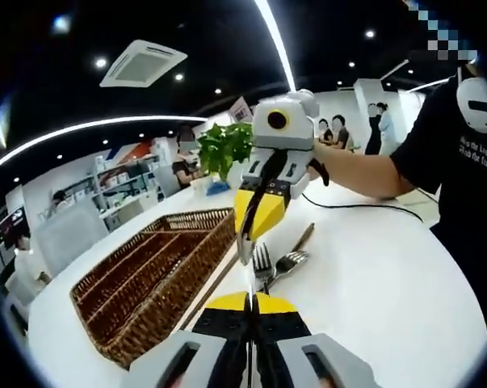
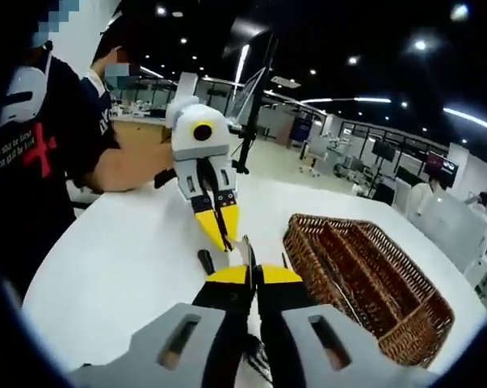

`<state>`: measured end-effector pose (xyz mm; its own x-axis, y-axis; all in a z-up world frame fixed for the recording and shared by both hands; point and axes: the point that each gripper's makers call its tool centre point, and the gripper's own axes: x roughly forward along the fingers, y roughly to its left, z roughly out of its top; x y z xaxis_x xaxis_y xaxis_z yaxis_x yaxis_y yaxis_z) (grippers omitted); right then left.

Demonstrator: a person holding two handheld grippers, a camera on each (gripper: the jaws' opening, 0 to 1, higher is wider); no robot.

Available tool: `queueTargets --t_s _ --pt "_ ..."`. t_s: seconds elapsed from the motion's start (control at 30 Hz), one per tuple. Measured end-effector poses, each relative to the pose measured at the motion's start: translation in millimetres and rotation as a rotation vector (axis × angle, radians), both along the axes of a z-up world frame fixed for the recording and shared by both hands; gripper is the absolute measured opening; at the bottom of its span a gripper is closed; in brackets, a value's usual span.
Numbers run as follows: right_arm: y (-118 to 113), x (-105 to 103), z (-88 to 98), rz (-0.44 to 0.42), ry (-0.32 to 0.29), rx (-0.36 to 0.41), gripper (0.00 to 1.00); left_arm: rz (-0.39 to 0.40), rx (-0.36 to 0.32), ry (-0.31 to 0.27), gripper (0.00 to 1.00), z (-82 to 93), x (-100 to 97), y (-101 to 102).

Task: Arrange the knives, forks, and spoons in their matching storage slots by inserting each utensil handle-first until every utensil is classified and aligned in the correct compartment

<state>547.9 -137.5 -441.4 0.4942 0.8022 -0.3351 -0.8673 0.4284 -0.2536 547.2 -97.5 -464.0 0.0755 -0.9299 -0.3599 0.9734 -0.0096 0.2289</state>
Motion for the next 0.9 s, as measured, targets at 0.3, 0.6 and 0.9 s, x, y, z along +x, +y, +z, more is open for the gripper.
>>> queueTargets --t_s 0.3,0.6,0.9 --pt "-11 -28 -2.8 -0.037 -0.014 0.082 0.04 -0.071 0.055 -0.041 0.00 1.0 -24.7 -12" --pt "-27 -39 -4.6 0.006 -0.006 0.118 0.06 -0.116 0.139 -0.060 0.00 5.0 -30.1 -24" --pt "-92 -21 32.6 -0.190 -0.005 0.264 0.23 -0.048 0.142 -0.024 0.00 30.5 -13.1 -19"
